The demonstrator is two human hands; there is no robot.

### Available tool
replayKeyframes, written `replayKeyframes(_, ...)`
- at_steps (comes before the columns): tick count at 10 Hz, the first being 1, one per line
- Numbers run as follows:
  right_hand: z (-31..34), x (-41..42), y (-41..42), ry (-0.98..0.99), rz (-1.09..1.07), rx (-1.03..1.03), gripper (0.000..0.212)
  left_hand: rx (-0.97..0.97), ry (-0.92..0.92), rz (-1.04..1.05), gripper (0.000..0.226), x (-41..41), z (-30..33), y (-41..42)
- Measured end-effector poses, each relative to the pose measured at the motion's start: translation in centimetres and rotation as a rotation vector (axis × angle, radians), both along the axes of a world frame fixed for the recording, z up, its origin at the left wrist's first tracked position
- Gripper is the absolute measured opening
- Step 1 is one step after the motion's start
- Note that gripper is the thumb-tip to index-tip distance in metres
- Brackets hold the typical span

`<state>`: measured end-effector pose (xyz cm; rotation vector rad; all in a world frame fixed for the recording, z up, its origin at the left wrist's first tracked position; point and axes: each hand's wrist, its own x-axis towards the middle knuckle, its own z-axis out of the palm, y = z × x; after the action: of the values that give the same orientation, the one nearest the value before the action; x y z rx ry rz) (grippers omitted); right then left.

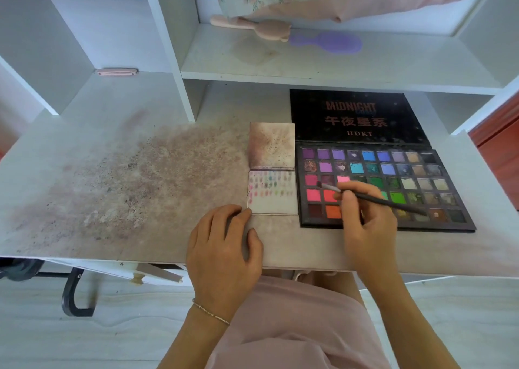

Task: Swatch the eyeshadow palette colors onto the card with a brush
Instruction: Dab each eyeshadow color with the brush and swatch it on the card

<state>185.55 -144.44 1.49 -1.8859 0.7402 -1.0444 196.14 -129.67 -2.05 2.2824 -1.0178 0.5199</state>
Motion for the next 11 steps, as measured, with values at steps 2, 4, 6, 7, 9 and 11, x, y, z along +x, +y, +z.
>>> replayKeyframes(2,-0.18,-1.88,-1.54,0.112,-0.058,-0.030,0.018,-0.002,-0.027,0.010,0.030,-0.01,-0.09,-0.05)
replayKeyframes(4,-0.09,-1.78,-1.42,0.169,0.024,-0.062,0.020,0.003,-0.040,0.015,0.030,0.00,-0.20,-0.04)
replayKeyframes(6,0.05,-1.53,-1.27,0.173,0.081,-0.055,0.020,0.005,-0.045,0.020,0.031,0.02,-0.20,-0.08)
replayKeyframes(7,0.01,-1.44,-1.31,0.195,0.099,-0.059,0.020,0.008,-0.045,0.021,0.031,0.02,-0.20,-0.10)
replayKeyframes(9,0.01,-1.60,-1.44,0.170,0.066,-0.046,0.020,0.013,-0.040,0.017,0.031,-0.02,-0.10,-0.10)
replayKeyframes(11,-0.05,-1.55,-1.50,0.202,0.022,-0.054,0.019,0.009,-0.043,0.016,0.031,0.02,-0.16,-0.02)
